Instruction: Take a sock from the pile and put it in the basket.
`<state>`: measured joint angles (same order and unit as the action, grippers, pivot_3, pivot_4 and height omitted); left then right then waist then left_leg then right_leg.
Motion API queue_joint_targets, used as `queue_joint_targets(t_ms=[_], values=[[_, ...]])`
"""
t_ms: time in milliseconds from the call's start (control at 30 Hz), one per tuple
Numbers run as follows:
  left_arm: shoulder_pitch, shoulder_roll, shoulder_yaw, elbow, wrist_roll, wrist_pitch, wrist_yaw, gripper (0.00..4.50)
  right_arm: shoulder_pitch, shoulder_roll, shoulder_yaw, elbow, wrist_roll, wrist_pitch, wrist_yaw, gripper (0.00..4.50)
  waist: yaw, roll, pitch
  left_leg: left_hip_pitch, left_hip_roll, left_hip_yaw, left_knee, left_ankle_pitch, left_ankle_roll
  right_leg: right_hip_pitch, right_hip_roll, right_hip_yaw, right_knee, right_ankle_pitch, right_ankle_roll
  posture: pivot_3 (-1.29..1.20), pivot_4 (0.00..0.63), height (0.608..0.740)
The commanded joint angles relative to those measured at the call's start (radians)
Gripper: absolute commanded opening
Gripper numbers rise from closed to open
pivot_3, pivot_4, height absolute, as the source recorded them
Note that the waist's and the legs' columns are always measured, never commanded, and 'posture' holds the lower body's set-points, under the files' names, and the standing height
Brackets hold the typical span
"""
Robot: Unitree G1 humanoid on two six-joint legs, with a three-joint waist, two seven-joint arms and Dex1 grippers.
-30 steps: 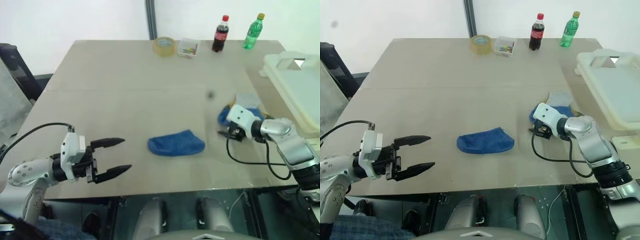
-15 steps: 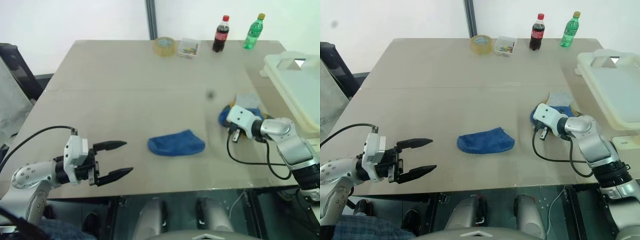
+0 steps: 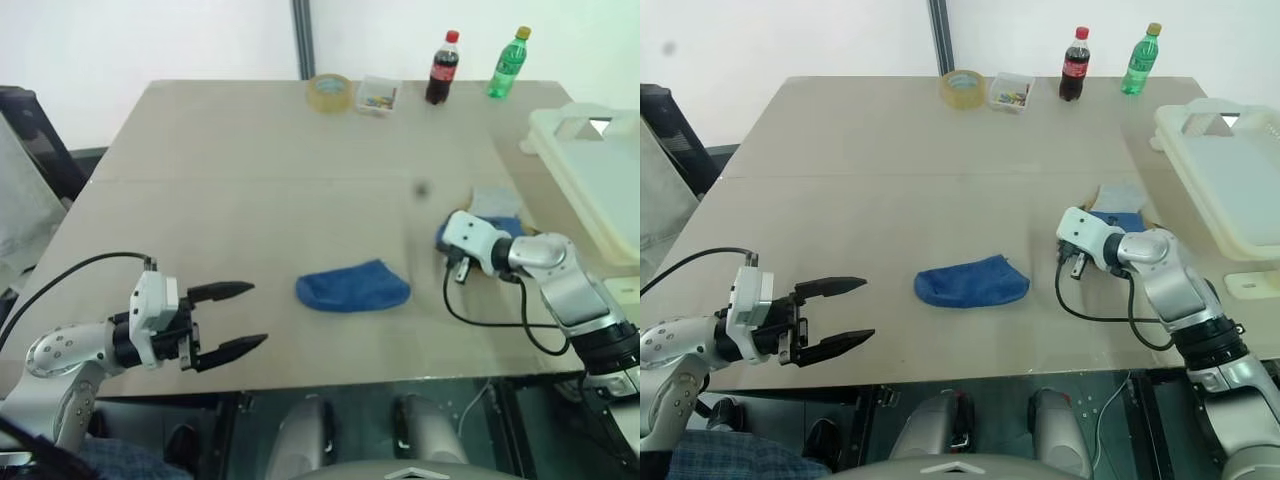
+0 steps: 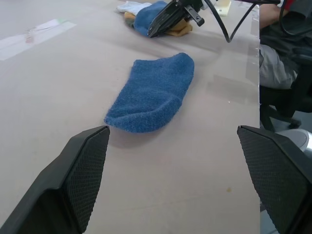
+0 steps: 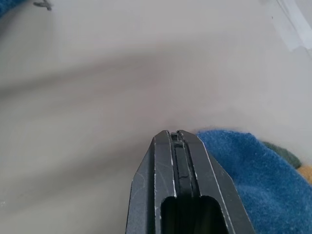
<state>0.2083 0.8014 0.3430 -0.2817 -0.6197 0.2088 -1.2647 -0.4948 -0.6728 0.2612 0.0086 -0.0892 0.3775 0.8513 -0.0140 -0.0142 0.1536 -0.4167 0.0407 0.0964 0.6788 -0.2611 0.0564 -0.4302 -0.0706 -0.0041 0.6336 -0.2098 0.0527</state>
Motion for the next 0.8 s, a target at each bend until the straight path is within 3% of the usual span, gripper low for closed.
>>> queue_joint_targets(t_ms=[33, 100, 467, 567, 667, 800], values=[[0.005, -0.002, 0.004, -0.024, -0.002, -0.013, 0.003, 4.5, -0.028, -0.011, -0.003, 0.0, -0.016, -0.041, 0.008, 0.07, -0.001, 0.001, 0.0, 0.0, 0.0, -0.001, 0.0, 0.0, 0.0, 0.001, 0.0, 0.0, 0.0, 0.0, 0.0, 0.0, 0.15, 0.74], [0.006, -0.003, 0.004, -0.025, -0.002, -0.013, 0.005, 4.5, -0.034, -0.002, -0.011, 0.01, -0.014, -0.04, 0.004, 0.07, -0.004, 0.002, 0.001, 0.001, -0.002, -0.015, 0.001, 0.0, 0.001, 0.01, -0.002, -0.011, -0.004, 0.0, 0.0, 0.0, 0.15, 0.74], [0.015, -0.007, 0.005, -0.031, 0.001, -0.018, 0.012, 4.5, -0.041, -0.013, -0.018, 0.019, -0.024, -0.035, 0.017, 0.07, 0.0, 0.002, 0.001, 0.001, 0.0, -0.012, 0.001, 0.0, 0.0, 0.009, -0.001, -0.01, -0.005, 0.0, 0.0, 0.0, 0.15, 0.74], [0.016, -0.008, 0.006, -0.034, 0.0, -0.017, 0.015, 4.5, -0.028, -0.044, -0.048, -0.021, -0.004, -0.009, 0.04, 0.74, 0.001, 0.003, 0.002, 0.001, 0.0, -0.012, 0.001, 0.0, 0.0, 0.009, -0.001, -0.01, -0.005, 0.0, 0.0, 0.0, 0.15, 0.74], [0.02, -0.009, 0.004, -0.035, 0.0, -0.018, 0.014, 4.5, -0.03, -0.067, -0.054, -0.038, -0.022, 0.024, 0.023, 2.04, 0.001, 0.003, 0.002, 0.001, 0.0, -0.012, 0.001, 0.0, 0.0, 0.009, -0.001, -0.01, -0.005, 0.0, 0.0, 0.0, 0.15, 0.74], [0.015, -0.009, -0.004, -0.028, 0.003, -0.022, 0.013, 4.5, -0.031, -0.07, -0.041, -0.04, -0.027, 0.075, 0.031, 2.04, 0.0, 0.003, 0.002, 0.001, 0.0, -0.012, 0.001, 0.0, 0.0, 0.009, -0.001, -0.01, -0.005, 0.0, 0.0, 0.0, 0.15, 0.74]])
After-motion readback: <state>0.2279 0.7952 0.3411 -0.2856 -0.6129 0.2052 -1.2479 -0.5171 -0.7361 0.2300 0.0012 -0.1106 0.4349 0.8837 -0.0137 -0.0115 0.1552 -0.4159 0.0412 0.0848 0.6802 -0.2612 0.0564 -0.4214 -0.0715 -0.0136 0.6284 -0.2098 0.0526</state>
